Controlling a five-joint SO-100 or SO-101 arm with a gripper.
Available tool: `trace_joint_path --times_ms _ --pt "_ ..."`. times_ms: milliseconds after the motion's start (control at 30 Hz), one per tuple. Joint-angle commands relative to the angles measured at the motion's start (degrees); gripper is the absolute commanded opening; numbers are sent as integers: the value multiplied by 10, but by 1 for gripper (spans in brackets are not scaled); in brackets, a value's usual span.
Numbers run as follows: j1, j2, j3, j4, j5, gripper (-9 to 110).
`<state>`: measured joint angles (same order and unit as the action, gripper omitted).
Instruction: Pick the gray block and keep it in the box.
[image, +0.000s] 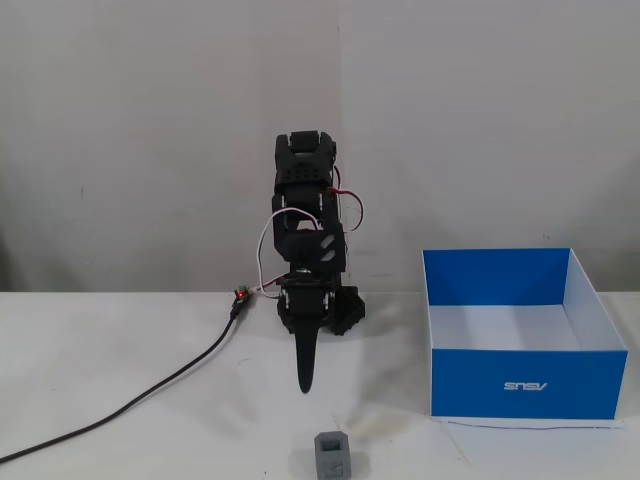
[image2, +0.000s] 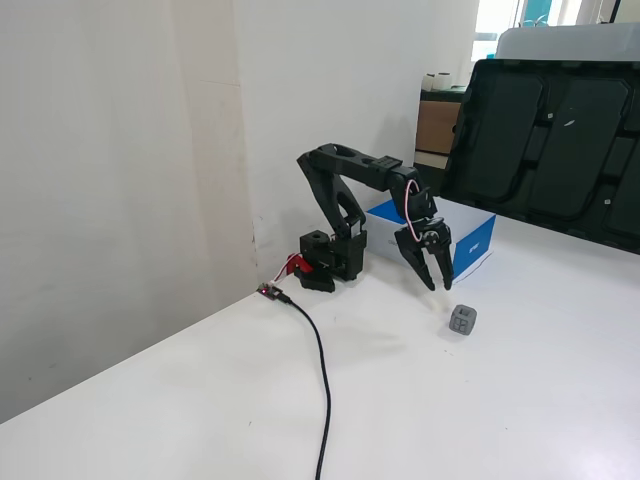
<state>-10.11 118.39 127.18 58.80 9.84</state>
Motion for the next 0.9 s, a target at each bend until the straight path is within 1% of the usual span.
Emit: trace_joint_path --times_ms 0,300,533,867 --pt "-13 -28 -63 -7 11 20" --pt "-26 -176 -134 -7 21 24" --pt "-29 -275 -199 -8 25 24" --pt "-45 -353 -236 -12 28 25"
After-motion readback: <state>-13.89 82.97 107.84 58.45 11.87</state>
